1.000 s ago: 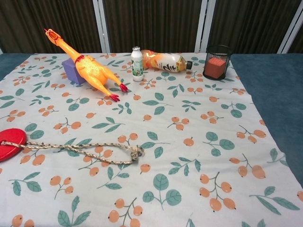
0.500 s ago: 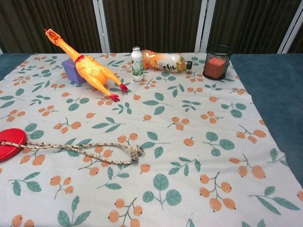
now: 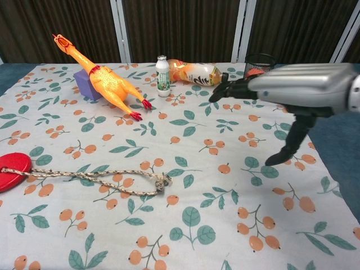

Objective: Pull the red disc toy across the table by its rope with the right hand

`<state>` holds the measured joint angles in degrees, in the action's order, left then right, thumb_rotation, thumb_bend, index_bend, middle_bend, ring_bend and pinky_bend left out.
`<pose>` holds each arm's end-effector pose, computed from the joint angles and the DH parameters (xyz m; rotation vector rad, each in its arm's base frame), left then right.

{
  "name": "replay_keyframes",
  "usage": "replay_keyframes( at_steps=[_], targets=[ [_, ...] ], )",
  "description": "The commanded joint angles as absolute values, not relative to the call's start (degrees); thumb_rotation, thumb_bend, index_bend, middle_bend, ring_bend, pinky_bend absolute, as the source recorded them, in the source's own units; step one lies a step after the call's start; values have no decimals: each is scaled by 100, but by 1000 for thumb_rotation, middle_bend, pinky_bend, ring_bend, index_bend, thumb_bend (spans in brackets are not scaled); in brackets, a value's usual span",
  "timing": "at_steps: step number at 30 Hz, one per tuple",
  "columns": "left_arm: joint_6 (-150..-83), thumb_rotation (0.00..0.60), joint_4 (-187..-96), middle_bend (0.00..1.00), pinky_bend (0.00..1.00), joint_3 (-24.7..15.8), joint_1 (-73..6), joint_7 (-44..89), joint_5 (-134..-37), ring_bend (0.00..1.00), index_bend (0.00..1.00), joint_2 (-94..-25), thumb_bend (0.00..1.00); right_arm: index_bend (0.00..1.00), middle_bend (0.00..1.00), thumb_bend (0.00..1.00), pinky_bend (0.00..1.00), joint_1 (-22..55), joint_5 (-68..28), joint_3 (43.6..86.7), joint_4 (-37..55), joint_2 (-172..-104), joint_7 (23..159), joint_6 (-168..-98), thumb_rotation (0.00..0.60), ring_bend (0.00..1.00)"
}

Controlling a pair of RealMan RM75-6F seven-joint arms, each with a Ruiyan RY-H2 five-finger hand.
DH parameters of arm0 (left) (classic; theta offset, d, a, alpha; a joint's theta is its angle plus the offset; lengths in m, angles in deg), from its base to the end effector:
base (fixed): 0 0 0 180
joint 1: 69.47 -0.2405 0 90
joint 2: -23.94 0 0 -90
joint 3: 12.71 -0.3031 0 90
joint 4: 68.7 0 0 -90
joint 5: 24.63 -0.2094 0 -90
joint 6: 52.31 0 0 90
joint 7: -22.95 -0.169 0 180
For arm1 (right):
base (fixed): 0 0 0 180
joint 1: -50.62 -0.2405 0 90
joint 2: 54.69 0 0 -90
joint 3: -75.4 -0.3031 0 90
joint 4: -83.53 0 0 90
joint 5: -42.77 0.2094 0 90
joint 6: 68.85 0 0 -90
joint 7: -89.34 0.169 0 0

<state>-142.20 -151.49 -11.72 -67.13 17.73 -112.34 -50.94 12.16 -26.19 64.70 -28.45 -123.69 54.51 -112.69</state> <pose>-0.3704 0.1877 0.1310 -1.3765 -0.8281 -0.8642 -0.1387 -0.3238 0.0413 2.2296 -0.7150 0.7911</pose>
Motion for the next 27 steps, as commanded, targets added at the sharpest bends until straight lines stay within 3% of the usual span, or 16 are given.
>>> replay_keyframes(
  at_steps=[1,9,18,27],
  targets=[
    [-14200,600,-15107,36,31,-1159,-6722,1815,-11197,0,0,-5087,524,0,0,0,0,-43,-975,6499,-2856,-12968,4150,-10846,600,0],
    [-14157,600,-15005,36,31,-1141,-6736,1893,-11141,0,0,-5120,525,0,0,0,0,-1072,210,6927,-2841,-13568,3377,-11338,600,0],
    [-14162,600,-14902,36,31,-1128,-6769,1999,-11108,0,0,-5135,526,0,0,0,0,-1518,637,7339,-2650,-13949,3204,-11777,600,0],
    [-14177,600,-14841,36,31,-1113,-6804,2085,-11078,0,0,-5112,523,0,0,0,0,-1838,887,7523,-2331,-14257,3318,-11774,600,0]
  ],
)
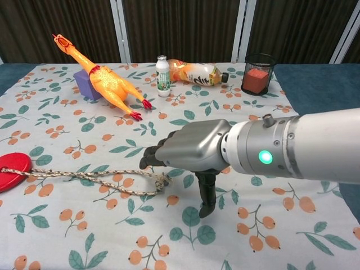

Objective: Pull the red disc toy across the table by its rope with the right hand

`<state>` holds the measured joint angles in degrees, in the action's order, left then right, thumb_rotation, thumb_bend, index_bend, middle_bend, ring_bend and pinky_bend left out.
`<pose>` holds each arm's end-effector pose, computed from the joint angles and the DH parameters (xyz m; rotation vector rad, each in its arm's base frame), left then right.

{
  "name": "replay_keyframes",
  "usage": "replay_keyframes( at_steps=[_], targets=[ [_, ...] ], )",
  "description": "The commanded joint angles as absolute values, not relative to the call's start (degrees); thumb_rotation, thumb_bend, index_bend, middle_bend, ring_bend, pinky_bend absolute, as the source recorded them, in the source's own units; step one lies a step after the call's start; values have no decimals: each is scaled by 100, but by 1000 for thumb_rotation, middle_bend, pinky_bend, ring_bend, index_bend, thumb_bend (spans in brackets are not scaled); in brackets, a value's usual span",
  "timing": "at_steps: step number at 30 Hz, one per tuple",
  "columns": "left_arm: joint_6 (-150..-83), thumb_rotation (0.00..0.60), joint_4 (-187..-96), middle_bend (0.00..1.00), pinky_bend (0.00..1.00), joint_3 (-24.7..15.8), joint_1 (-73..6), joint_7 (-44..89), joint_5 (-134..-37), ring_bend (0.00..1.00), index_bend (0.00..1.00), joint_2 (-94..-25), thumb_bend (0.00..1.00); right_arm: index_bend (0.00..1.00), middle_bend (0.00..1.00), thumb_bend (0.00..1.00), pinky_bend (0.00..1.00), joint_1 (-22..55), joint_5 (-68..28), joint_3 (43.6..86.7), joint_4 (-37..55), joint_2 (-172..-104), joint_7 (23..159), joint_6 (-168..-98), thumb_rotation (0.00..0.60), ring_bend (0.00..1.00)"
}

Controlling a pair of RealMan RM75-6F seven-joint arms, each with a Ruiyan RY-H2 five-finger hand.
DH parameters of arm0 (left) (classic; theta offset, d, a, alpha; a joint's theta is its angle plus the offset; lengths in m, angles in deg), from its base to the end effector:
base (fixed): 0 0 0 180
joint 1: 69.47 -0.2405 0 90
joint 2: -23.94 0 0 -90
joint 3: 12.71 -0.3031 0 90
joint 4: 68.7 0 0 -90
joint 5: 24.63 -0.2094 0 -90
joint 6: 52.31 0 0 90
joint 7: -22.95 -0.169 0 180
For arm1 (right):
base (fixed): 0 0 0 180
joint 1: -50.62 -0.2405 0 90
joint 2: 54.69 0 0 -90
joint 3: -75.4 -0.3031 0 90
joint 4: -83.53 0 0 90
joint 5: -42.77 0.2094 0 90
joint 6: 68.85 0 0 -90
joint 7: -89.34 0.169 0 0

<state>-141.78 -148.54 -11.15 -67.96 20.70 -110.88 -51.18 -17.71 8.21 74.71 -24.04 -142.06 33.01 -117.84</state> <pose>-0.3863 0.1844 0.1364 -1.3415 -0.8475 -0.8446 -0.0478 -0.3271 -0.0812 2.4998 -0.5454 0.5175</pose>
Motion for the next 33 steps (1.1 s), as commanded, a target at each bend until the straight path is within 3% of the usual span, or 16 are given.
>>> replay_keyframes(
  at_steps=[1,10,29,33],
  targets=[
    [-14174,600,-14835,37,31,-1112,-6808,2098,-11070,0,0,-5108,524,0,0,0,0,-1871,920,7547,-2296,-14279,3315,-11778,600,0],
    [-14178,600,-14778,37,31,-1087,-6825,2194,-11049,0,0,-5084,523,49,0,0,0,-2097,1122,7721,-2070,-14470,3388,-11801,600,0],
    [-14152,600,-14738,36,31,-1077,-6823,2223,-11060,0,0,-5109,524,496,0,0,0,-2169,1040,7985,-2079,-14311,3787,-11847,600,0],
    [-14137,600,-14731,36,31,-1078,-6821,2222,-11055,0,0,-5111,525,592,0,47,0,-2140,944,8046,-2091,-14259,3859,-11899,600,0]
  ],
)
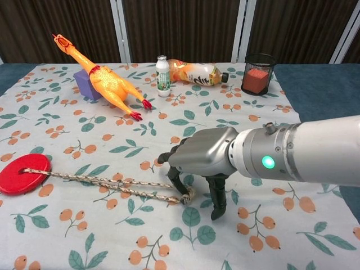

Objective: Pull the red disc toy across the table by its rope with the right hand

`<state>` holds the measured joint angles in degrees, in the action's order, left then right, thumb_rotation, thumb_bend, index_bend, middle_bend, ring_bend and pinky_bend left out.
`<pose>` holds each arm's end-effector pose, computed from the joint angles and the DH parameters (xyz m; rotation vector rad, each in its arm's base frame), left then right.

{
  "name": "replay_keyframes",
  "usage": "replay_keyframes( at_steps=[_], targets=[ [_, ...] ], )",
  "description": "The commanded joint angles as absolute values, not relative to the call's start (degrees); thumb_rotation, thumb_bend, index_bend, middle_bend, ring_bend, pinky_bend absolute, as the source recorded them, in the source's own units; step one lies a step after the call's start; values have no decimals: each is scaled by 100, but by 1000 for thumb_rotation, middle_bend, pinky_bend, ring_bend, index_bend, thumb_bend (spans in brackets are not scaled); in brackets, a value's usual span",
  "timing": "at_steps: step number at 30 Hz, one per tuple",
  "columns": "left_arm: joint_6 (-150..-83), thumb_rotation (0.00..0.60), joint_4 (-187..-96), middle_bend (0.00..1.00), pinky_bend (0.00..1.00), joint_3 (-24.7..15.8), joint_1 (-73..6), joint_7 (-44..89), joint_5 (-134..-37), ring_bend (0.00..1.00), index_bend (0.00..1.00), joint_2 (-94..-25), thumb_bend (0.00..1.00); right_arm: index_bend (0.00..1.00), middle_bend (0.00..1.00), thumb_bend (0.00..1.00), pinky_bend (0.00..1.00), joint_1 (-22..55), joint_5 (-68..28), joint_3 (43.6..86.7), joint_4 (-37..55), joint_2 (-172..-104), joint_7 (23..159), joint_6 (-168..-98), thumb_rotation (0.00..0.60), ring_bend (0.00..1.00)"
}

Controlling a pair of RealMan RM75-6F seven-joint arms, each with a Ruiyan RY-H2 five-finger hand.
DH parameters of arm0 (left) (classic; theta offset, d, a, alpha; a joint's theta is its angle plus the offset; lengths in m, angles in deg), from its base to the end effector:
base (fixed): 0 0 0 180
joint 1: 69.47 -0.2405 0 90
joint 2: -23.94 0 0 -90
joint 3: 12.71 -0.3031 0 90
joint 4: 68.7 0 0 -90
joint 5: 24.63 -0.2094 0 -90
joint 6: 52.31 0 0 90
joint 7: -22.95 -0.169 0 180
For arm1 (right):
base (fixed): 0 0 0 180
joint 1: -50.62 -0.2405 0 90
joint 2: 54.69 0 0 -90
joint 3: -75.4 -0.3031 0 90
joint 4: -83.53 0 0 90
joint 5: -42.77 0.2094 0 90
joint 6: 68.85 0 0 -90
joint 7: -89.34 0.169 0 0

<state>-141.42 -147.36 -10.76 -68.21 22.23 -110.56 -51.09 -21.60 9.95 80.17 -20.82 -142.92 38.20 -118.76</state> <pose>-0.3921 0.1841 0.1397 -1.3304 -0.8549 -0.8426 -0.0638 -0.3364 -0.0891 2.4901 -0.5684 0.4326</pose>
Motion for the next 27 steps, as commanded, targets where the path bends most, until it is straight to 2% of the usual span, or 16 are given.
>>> replay_keyframes(
  at_steps=[1,3,6,10,12,14,16,18,22,27],
  targets=[
    [-14135,600,-14730,36,31,-1079,-6821,2221,-11055,0,0,-5112,525,615,0,66,0,-2137,937,8050,-2092,-14251,3865,-11903,600,0],
    [-14133,600,-14728,36,31,-1079,-6820,2222,-11056,0,0,-5113,526,642,0,101,0,-2132,922,8058,-2095,-14240,3876,-11906,600,0],
    [-14120,600,-14716,36,31,-1085,-6819,2219,-11057,0,0,-5125,524,740,0,301,0,-2121,898,8108,-2131,-14149,3885,-11954,600,0],
    [-14093,600,-14686,35,30,-1095,-6811,2248,-11062,0,0,-5167,524,835,18,513,0,-1999,804,8137,-2266,-13860,4063,-12104,600,0],
    [-14088,600,-14675,35,30,-1096,-6808,2267,-11067,0,0,-5178,525,896,125,642,27,-1905,648,8136,-2325,-13741,4208,-12152,600,6],
    [-14084,600,-14666,35,30,-1097,-6804,2285,-11070,0,0,-5184,525,968,290,774,128,-1797,456,8131,-2390,-13620,4379,-12187,600,75],
    [-14070,600,-14658,35,30,-1098,-6794,2299,-11079,0,0,-5185,525,999,358,834,195,-1652,217,8138,-2464,-13450,4617,-12203,600,140],
    [-14061,600,-14657,35,30,-1096,-6780,2308,-11092,0,0,-5187,525,1000,374,851,211,-1509,14,8155,-2539,-13249,4838,-12224,600,157],
    [-14045,600,-14679,35,31,-1100,-6747,2305,-11135,0,0,-5189,524,1000,380,871,201,-1161,-392,8282,-2707,-12791,5154,-12455,600,158],
    [-14006,600,-14703,35,30,-1103,-6689,2296,-11191,0,0,-5200,525,1000,381,875,142,-417,-834,8525,-2591,-12060,5878,-12949,600,158]
  ],
)
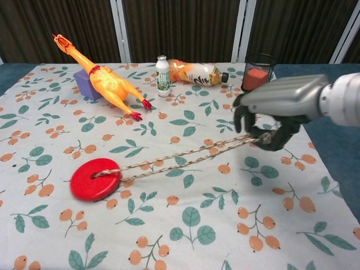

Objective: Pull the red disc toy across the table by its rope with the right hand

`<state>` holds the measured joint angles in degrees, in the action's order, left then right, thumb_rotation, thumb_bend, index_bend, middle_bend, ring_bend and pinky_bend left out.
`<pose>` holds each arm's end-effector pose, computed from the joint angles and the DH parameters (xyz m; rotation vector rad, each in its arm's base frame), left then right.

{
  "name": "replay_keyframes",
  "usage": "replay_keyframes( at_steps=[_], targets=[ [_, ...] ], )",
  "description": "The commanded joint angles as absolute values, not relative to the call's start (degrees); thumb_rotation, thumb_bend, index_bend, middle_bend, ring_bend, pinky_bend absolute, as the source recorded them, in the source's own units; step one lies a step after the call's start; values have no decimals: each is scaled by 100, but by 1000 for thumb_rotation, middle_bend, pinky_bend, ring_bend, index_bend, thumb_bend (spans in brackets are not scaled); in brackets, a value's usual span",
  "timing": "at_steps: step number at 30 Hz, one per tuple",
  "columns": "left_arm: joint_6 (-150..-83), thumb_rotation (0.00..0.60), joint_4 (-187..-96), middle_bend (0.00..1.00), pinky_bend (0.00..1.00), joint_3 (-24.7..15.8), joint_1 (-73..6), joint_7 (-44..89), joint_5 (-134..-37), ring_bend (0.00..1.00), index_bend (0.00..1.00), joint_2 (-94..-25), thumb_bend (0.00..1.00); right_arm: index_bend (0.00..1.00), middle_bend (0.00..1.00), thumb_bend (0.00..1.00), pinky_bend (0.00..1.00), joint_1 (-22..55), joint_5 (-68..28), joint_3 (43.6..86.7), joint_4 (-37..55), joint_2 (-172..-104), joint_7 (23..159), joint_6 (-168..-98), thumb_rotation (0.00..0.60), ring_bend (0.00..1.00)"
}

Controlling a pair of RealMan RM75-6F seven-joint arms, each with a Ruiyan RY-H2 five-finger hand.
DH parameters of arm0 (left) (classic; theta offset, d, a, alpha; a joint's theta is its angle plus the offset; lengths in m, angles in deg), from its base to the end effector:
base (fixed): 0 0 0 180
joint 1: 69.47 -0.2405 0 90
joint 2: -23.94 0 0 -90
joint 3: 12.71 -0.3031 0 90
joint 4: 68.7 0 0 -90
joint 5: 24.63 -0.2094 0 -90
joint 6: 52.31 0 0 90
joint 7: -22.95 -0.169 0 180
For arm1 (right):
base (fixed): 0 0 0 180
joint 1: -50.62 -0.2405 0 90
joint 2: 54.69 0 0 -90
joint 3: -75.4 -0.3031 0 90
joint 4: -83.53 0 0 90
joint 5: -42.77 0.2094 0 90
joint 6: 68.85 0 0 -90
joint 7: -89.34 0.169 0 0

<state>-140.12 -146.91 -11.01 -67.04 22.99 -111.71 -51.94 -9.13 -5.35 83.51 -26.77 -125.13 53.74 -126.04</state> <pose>-0.3870 0.1914 0.1290 -1.3675 -0.8712 -0.8678 -0.1396 -0.3590 0.0287 2.1899 -0.7287 0.5537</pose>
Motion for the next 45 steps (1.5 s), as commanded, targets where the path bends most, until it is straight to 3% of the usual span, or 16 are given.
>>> replay_keyframes(
  at_steps=[1,6,13,21,28,34,38,39,40,41,42,43,44,45],
  targets=[
    [-14006,600,-14712,35,30,-1106,-6681,2294,-11206,0,0,-5205,525,1000,381,875,125,-265,-879,8545,-2488,-11956,6071,-13026,600,157],
    [-13972,600,-14737,35,30,-1129,-6640,2268,-11257,0,0,-5226,523,1000,382,875,91,642,-1200,8585,-1669,-11629,7207,-13483,600,158],
    [-13924,600,-14784,35,31,-1145,-6589,2195,-11293,0,0,-5226,523,1000,381,875,87,1511,-1403,8504,-693,-11468,8434,-13502,600,141],
    [-13926,600,-14851,35,31,-1157,-6573,2110,-11306,0,0,-5215,524,1000,381,875,87,1959,-1569,8001,-200,-11542,9022,-13637,600,124],
    [-13950,600,-14824,35,30,-1163,-6608,2138,-11260,0,0,-5221,525,1000,381,875,71,1989,-1994,7480,-299,-11871,8911,-14014,600,114],
    [-13956,600,-14802,35,30,-1181,-6634,2145,-11236,0,0,-5238,523,1000,381,875,69,1794,-2758,7087,-923,-12359,8805,-14304,600,112],
    [-13977,600,-14808,35,30,-1183,-6647,2142,-11235,0,0,-5238,523,988,359,862,45,1639,-2754,6961,-1336,-12646,8461,-14054,600,87],
    [-13980,600,-14806,35,30,-1183,-6649,2143,-11236,0,0,-5238,524,932,317,823,28,1599,-2666,6968,-1399,-12671,8302,-13924,600,60],
    [-13980,600,-14801,35,30,-1183,-6650,2144,-11233,0,0,-5240,524,783,239,738,10,1554,-2556,6984,-1468,-12672,8128,-13772,600,28],
    [-13979,600,-14798,35,30,-1185,-6653,2144,-11230,0,0,-5241,525,547,141,610,0,1509,-2420,7005,-1549,-12649,7956,-13601,600,5],
    [-13977,600,-14793,35,31,-1189,-6658,2146,-11225,0,0,-5242,524,374,86,515,0,1449,-2213,7036,-1672,-12590,7728,-13375,600,0],
    [-13976,600,-14788,35,30,-1192,-6661,2146,-11222,0,0,-5241,524,135,23,349,0,1411,-2047,7051,-1757,-12544,7559,-13241,600,0],
    [-13977,600,-14783,35,30,-1194,-6665,2146,-11220,0,0,-5240,524,30,1,205,0,1378,-1889,7062,-1833,-12502,7402,-13135,600,0],
    [-13977,600,-14775,35,30,-1197,-6669,2151,-11218,0,0,-5239,524,0,0,96,0,1345,-1716,7073,-1914,-12450,7249,-13023,600,0]
  ],
)
